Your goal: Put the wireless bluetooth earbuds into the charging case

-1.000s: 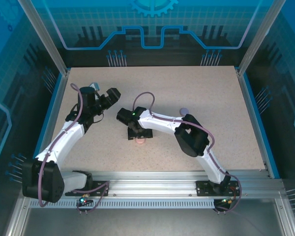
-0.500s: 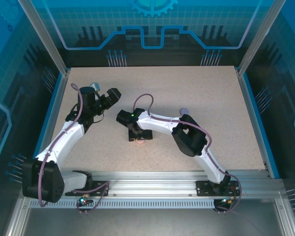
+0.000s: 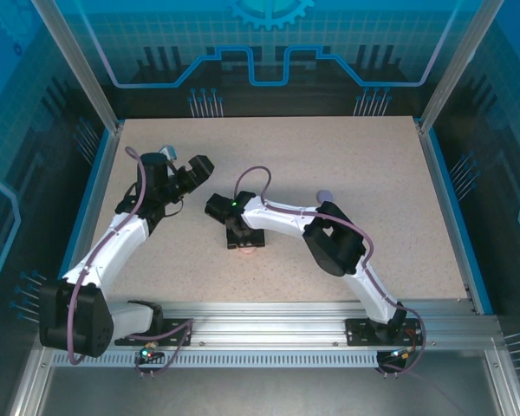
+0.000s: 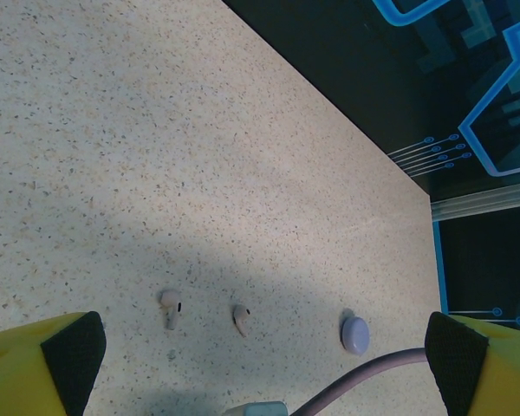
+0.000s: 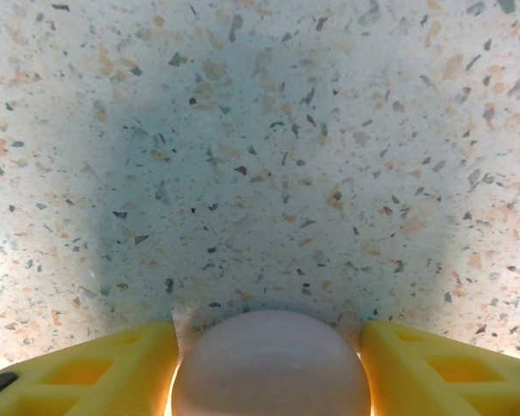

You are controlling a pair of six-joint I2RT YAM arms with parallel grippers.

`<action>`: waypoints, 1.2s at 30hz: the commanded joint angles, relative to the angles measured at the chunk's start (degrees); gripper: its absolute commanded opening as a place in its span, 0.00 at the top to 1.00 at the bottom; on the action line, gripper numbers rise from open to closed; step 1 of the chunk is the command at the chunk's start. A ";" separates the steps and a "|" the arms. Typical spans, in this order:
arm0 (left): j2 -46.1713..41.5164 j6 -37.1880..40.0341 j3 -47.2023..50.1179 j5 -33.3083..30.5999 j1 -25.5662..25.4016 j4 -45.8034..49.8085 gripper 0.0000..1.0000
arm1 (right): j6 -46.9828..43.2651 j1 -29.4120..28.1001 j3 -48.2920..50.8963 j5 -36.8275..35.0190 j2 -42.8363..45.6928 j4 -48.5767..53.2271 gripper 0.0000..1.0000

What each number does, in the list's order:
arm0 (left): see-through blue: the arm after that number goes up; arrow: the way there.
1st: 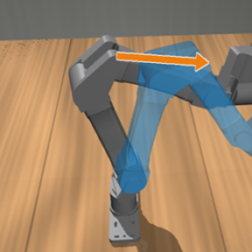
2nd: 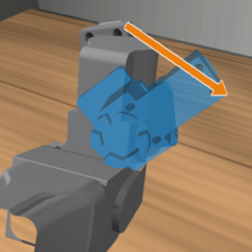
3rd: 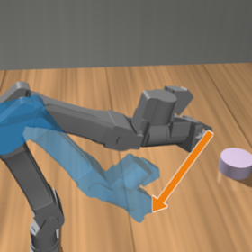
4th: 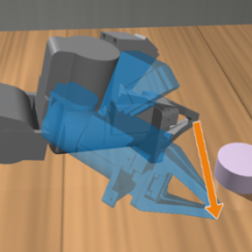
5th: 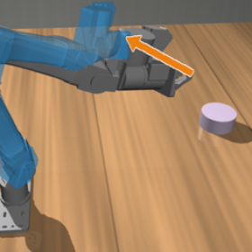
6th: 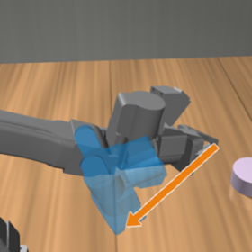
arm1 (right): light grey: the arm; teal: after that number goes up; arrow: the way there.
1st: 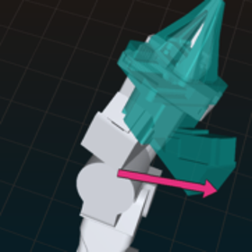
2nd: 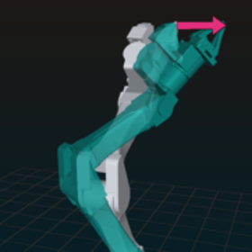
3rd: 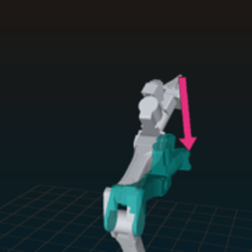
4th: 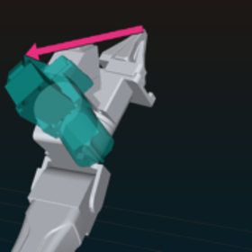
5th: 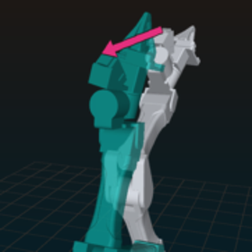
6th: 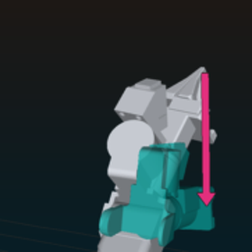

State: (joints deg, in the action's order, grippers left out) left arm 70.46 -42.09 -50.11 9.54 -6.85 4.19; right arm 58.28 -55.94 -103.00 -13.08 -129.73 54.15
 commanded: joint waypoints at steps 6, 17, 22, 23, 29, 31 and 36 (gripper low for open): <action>0.16 1.82 -2.55 3.19 0.53 -0.39 0.01 | 1.50 -0.48 3.55 0.25 1.40 -0.79 0.41; 0.64 1.47 -3.42 4.00 0.57 -0.14 0.01 | 1.43 -0.18 5.49 0.44 3.79 -2.97 0.49; 0.13 -1.68 -1.91 1.20 0.57 -1.28 0.01 | 1.53 1.04 7.43 -0.01 6.65 -4.34 0.49; -0.22 -1.77 -1.35 1.01 0.61 -1.82 0.01 | 1.50 1.52 8.25 -0.06 7.64 -4.93 0.49; -0.76 -3.11 1.93 0.24 0.42 -5.01 0.01 | 1.17 5.93 13.78 -0.60 13.43 -7.68 0.49; -0.63 -3.36 3.22 0.37 0.37 -6.21 0.01 | 1.05 7.71 15.52 -0.44 15.07 -8.55 0.49; 0.03 -4.13 6.65 2.27 0.26 -9.92 0.01 | 1.09 12.65 18.88 1.04 18.09 -10.96 0.49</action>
State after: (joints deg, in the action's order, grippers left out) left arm 70.46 -45.04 -45.60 10.83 -6.85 -1.63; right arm 58.72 -45.71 -85.93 -12.91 -114.06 44.93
